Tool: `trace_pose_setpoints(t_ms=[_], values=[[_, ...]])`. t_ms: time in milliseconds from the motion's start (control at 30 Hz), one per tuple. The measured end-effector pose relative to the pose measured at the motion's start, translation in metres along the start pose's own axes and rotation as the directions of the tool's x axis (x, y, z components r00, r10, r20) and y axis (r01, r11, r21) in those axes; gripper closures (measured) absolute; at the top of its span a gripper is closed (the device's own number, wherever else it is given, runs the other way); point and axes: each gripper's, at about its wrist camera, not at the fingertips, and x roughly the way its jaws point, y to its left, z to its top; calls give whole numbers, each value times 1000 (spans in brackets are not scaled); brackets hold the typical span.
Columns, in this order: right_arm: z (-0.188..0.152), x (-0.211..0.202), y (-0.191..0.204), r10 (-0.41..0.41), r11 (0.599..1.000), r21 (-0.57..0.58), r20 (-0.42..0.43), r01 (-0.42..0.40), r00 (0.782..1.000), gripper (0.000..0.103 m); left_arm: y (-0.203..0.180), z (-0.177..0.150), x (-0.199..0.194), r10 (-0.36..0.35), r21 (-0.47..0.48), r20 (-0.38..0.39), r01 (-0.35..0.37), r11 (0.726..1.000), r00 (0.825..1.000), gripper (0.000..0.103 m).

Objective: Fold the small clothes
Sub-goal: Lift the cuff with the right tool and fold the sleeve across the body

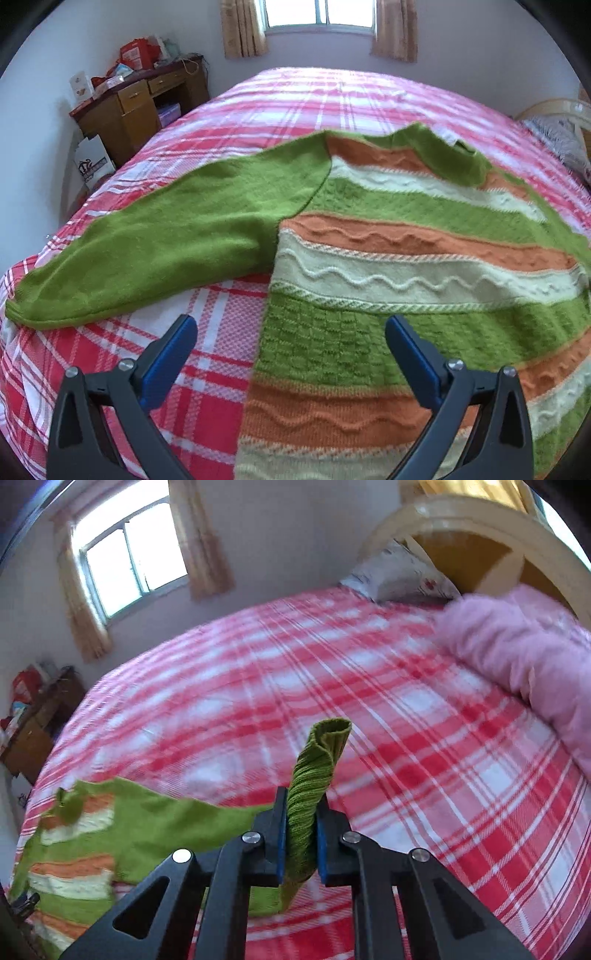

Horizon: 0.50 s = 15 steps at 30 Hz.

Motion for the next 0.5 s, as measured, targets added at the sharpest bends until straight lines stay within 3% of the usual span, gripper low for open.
trace_pose_setpoints(t_ms=[233, 500], values=[[46, -45, 69, 72, 993, -95, 82, -65, 994, 92, 8, -4, -27, -51, -22, 77, 53, 998, 996, 0], [79, -86, 167, 164, 964, -230, 141, -129, 976, 92, 27, -11, -41, -86, -47, 106, 91, 995, 991, 0]])
